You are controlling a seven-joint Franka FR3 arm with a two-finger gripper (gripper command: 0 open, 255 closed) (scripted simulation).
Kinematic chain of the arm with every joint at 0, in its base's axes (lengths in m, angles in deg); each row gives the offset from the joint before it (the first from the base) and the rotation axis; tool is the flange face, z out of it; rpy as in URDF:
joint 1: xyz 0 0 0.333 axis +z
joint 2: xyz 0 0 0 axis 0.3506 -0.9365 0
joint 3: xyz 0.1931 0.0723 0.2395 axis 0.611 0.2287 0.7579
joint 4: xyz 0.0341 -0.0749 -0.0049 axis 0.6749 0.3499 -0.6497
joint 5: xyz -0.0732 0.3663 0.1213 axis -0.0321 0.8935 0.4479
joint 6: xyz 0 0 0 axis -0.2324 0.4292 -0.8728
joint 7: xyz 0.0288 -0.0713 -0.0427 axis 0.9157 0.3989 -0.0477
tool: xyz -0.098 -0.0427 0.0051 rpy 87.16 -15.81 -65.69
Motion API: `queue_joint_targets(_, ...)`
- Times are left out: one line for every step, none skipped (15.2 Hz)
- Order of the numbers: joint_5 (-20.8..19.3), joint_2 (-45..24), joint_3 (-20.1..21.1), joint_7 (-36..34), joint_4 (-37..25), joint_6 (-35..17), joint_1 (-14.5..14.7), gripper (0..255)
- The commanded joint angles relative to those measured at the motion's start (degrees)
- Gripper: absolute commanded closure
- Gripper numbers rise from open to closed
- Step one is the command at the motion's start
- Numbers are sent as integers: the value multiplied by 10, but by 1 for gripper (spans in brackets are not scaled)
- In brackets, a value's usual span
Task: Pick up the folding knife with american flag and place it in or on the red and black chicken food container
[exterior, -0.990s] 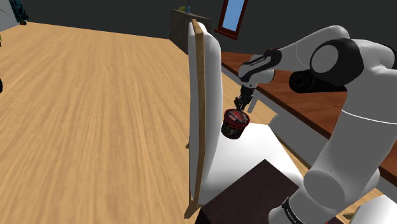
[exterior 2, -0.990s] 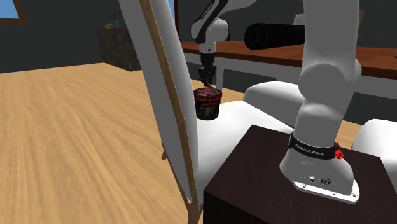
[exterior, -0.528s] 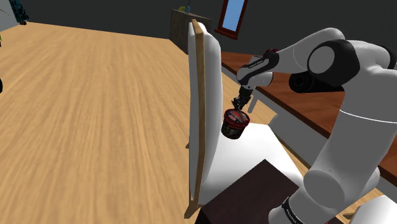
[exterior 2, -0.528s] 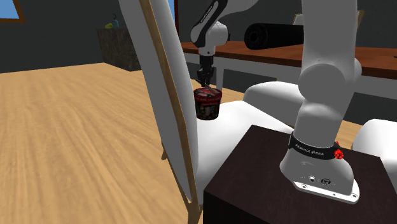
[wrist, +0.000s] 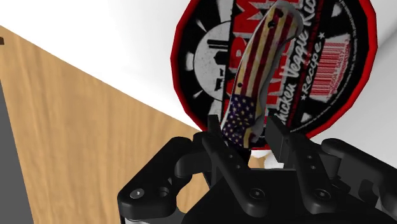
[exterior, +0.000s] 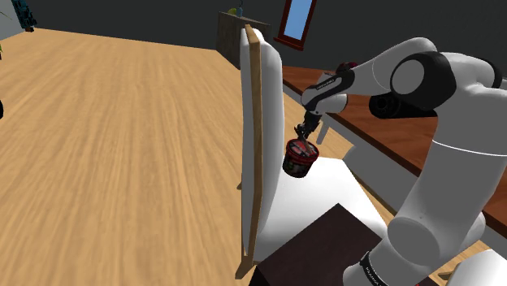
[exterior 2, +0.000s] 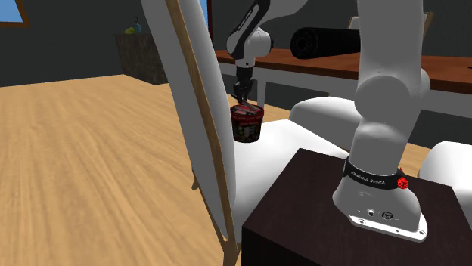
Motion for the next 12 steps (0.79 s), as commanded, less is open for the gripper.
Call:
queue_joint_targets(2,-13,-3,5,-1,70,-6,0)
queue_joint_targets(0,-10,-3,2,-3,76,-5,0)
queue_joint_targets(0,-8,-3,2,0,75,-5,0)
queue_joint_targets(-6,12,-4,-5,24,70,1,0)
queue_joint_targets(-9,22,-5,-7,35,69,3,0)
queue_joint_targets(0,-13,-1,-3,3,66,-1,0)
queue_joint_targets(-4,-2,-2,-6,-2,82,-1,0)
queue_joint_targets(-8,9,-3,-8,-8,98,0,0)
queue_joint_targets(-11,19,-4,-10,-14,115,1,0)
queue_joint_targets(-13,27,-5,-12,-20,128,2,0)
queue_joint_targets(-13,27,-5,-12,-20,128,2,0)
queue_joint_targets(-13,27,-5,-12,-20,128,2,0)
